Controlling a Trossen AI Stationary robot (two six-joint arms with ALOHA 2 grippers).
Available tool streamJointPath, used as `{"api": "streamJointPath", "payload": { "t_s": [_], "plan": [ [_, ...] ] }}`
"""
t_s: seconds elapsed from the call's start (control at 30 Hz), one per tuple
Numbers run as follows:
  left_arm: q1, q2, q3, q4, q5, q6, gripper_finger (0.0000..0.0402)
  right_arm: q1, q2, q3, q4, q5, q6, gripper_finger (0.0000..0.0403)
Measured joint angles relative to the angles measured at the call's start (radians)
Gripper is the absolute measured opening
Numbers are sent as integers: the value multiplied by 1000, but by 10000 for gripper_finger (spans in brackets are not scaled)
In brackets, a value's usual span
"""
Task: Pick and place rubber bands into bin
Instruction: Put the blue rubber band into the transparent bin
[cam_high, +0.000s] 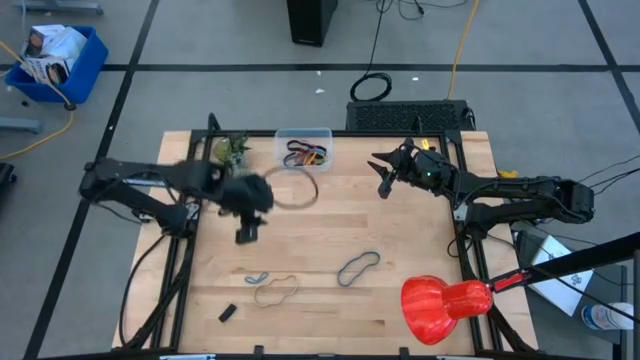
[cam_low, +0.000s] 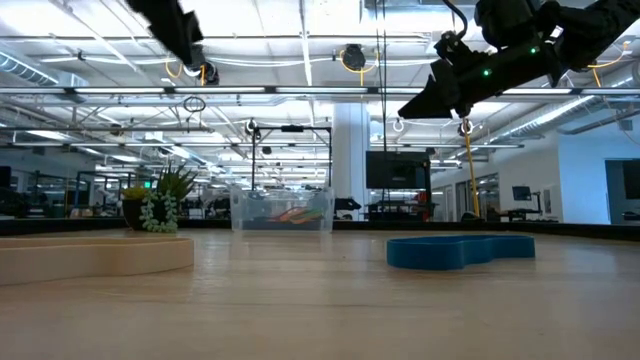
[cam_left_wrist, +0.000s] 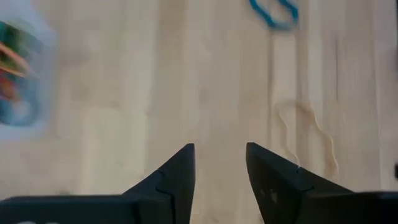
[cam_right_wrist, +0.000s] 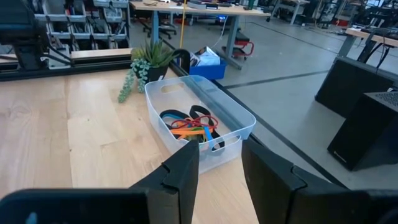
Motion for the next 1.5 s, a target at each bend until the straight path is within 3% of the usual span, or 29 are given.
{"api": "streamJointPath", "payload": {
  "t_s": [0.23,0.4,0.57,0.83,1.5],
  "plan": [
    [-164,20,-199,31,-2,-284,140,0,0,0,-2,0,-1,116],
    [-272,21,-329,143,-42,-438,140,0,0,0,-2,0,-2,116],
    [-382,61,-392,249,-50,-487,140,0,0,0,-2,0,-1,116],
    [-493,196,-395,296,-51,-504,140,0,0,0,-17,0,0,116],
    [-524,384,-393,377,42,-498,140,0,0,0,-25,0,0,116]
  ]
}}
